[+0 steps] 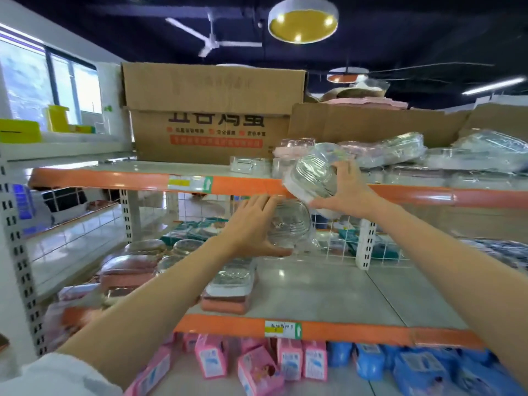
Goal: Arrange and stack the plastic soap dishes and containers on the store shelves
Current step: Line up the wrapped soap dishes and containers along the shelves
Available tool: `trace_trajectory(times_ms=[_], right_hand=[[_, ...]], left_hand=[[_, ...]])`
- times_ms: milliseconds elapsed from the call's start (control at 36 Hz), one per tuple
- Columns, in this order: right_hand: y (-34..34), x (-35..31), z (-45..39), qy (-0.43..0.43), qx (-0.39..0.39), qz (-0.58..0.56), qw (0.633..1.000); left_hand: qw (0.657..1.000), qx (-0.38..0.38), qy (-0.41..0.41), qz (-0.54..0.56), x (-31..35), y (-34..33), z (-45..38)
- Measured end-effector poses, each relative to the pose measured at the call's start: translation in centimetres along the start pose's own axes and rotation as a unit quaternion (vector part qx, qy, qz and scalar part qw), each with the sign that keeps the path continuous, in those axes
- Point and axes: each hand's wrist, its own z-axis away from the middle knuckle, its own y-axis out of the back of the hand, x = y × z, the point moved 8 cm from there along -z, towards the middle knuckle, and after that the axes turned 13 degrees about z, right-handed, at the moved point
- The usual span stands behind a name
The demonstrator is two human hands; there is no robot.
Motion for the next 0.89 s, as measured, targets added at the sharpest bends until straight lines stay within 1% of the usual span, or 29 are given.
trace_trajectory(times_ms=[56,111,278,333,472,556,639,778,889], right_hand=[[-0.8,0.3,1.2,0.015,0.001,0.027,1.000],[-1.2,0.7,2.4,0.019,0.021,0.037,0.999],[-3.4,1.3,5.9,0.065,0.059,0.105,0.991],[-4.6,2.2,6.8,0.066,0.065,0.115,0.989],[-8.9,5.0,8.4,0.048,-0.005,0.129,0.990],[-11.9,7.2,8.9,0.006,-0.068,0.105,0.992],[-14.6,8.9,9.0,-0.042,-0.127,0.105,0.985],[-18.2,10.7,8.4,-0.063,-0.164,0.114,0.978],[-20.9,11.6,6.8,-0.107,-0.215,0.119,0.963]], left_hand=[[1.000,-0.011,-0.005,0.001,-0.1,-1.6,0.8],[0.999,-0.037,0.006,0.002,-0.5,-3.7,1.6],[0.993,-0.099,0.059,0.033,-1.6,-9.2,3.5],[0.989,-0.124,0.075,0.038,-1.9,-11.0,4.0],[0.973,-0.185,0.115,0.071,-3.1,-15.2,4.9],[0.967,-0.203,0.131,0.083,-4.0,-17.3,4.9],[0.959,-0.230,0.141,0.084,-4.9,-19.4,4.4],[0.955,-0.249,0.133,0.095,-6.6,-22.3,3.5],[0.958,-0.258,0.109,0.058,-8.0,-24.0,2.8]])
